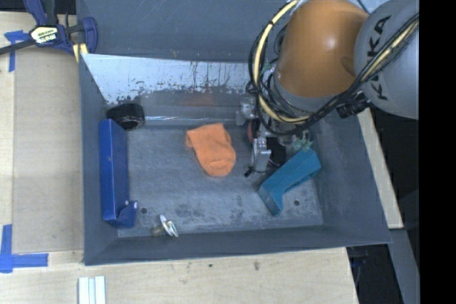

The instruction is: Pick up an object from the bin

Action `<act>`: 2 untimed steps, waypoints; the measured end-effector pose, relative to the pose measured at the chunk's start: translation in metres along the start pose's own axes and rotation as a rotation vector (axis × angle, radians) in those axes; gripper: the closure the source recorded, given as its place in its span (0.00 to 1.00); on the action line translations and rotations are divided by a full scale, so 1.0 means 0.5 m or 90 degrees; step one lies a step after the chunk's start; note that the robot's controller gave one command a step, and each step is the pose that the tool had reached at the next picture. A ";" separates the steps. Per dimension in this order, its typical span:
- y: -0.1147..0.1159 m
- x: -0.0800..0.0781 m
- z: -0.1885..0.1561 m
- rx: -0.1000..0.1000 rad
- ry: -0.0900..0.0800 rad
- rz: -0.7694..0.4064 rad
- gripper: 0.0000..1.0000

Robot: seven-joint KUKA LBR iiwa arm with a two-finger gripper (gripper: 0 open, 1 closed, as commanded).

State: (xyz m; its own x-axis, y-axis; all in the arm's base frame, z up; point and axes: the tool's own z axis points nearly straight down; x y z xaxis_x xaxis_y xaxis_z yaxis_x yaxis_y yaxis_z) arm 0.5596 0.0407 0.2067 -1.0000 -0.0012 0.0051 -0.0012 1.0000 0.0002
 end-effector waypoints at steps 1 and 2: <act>0.000 -0.001 -0.004 0.000 -0.002 0.000 0.00; 0.002 -0.004 -0.008 0.000 -0.005 -0.054 0.00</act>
Offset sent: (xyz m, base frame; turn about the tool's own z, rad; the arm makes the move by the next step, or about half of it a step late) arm 0.0019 0.0021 0.0003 -0.2978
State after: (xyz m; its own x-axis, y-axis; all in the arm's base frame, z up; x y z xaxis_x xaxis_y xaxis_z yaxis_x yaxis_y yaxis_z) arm 0.5615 0.0414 0.2104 -0.9963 -0.0861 -0.0031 -0.0861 0.9963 -0.0003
